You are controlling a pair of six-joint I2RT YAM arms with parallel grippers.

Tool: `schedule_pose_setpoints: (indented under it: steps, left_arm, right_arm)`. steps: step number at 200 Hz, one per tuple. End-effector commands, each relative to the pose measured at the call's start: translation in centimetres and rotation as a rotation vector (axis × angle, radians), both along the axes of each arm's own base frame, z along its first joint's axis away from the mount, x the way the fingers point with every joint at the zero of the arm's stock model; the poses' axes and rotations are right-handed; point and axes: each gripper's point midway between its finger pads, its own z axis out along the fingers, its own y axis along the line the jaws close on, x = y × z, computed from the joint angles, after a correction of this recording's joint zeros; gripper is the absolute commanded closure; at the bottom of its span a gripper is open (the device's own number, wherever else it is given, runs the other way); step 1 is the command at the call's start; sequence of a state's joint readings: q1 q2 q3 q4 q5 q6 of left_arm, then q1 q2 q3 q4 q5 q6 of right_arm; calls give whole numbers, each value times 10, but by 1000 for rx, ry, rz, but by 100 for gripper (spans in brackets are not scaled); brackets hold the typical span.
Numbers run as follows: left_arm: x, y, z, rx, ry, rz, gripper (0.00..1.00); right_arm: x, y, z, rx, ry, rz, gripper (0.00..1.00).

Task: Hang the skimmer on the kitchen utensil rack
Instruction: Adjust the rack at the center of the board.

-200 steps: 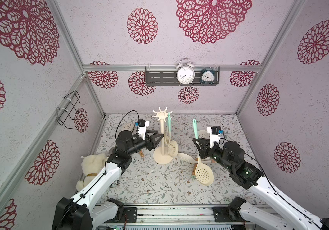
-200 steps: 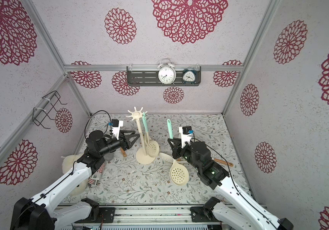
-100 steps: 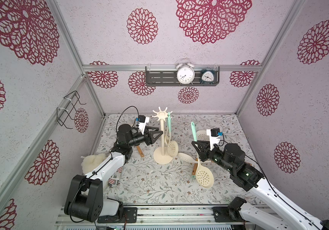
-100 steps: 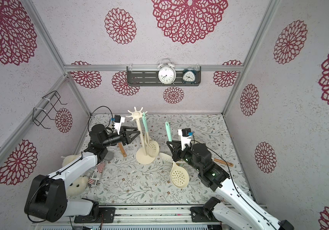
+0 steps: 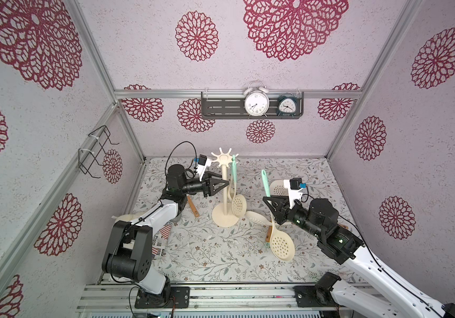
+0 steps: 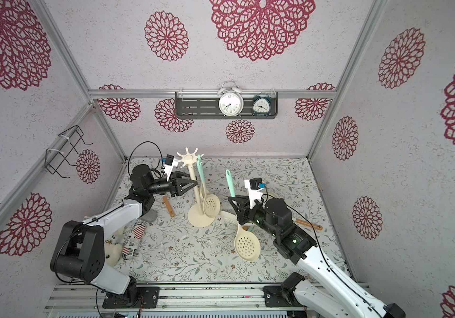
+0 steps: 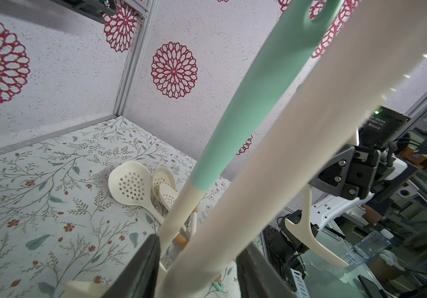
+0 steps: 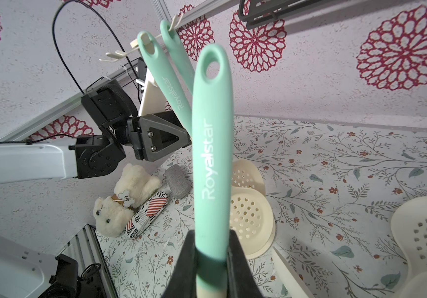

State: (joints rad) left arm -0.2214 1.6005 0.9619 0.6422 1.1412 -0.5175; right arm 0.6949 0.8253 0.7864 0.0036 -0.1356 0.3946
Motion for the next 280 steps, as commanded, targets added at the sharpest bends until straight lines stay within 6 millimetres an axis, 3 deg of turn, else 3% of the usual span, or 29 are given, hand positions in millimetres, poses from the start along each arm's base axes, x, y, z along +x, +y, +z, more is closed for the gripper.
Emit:
schedule_pose_setpoints:
  steps: [1,85,135,168,213,238,280]
  left_arm:
    - [1,-1,10,-39,-25,-47,51]
    - [-3,-3,17,-109,-19,-82,75]
    - [-7,3,17,0,-44,66,100]
    - [-11,11,19,203,-102,311,100]
    - [-2,37,41,256,-174,629,100]
    - [-6,43,51,289,-253,723,100]
    - [-10,35,59,299,-355,748,100]
  right_arm:
    - [0,-2,20,65,-47,-3,100]
    - [0,-5,20,58,-50,-10,100]
    - [1,-9,21,45,-63,-28,100]
    - [2,-11,20,35,-68,-35,100]
    - [2,-10,21,23,-91,-32,100]
    - [-1,-13,29,27,-131,-30,100]
    - [-1,-15,35,8,-171,-38,100]
